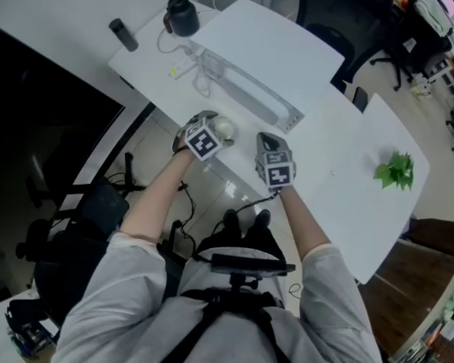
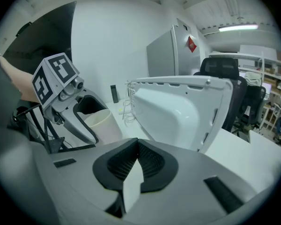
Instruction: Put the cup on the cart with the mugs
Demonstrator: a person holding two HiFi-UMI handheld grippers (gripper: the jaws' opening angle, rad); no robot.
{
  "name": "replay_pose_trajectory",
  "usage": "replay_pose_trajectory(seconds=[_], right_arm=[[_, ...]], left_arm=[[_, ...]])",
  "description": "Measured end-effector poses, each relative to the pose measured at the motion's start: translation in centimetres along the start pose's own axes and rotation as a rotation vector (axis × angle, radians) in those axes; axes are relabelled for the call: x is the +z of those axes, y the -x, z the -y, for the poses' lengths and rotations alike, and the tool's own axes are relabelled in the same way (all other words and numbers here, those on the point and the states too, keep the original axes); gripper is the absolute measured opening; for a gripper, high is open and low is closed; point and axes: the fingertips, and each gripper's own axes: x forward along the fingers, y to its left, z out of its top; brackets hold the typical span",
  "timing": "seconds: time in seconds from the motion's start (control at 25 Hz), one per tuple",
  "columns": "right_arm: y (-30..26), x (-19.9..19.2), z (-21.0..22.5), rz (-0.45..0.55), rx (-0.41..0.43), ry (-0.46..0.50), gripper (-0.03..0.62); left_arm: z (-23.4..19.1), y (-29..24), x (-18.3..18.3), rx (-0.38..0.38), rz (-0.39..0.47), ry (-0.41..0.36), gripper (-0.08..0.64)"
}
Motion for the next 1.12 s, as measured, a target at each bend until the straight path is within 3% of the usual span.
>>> replay_pose_trajectory(seconds=[0.24,0.4,0.52,0.76,1.12], right_arm=[[4.2,0.9,0.2,0.039,-0.024,-0.002,0.008],[6.9,0.7,0.7,0.044,-0.046,-0.003,0.008],[8.8,0.3,1.9,0.056,-0.072,-0.033,0.008],[12.6,-2.3,4.1,0.072,-0.151,-0.121,0.008],[20.0,-8.2,8.9,0.093,-0.335,-0.282,0.008]], left_arm=[[0.3,4.5,2.1,0.104,0.228,0.115,0.432],[1.7,6.8,2.6,0.120,0.345,0.202,0.431],[2.8,7.6,3.2,0.127,0.399,0.225,0.431],[5.8,8.7,5.0,0.096,0.463,0.188,0.431],[13.4,8.1,11.1,-0.062,0.510,0.042,0.431]])
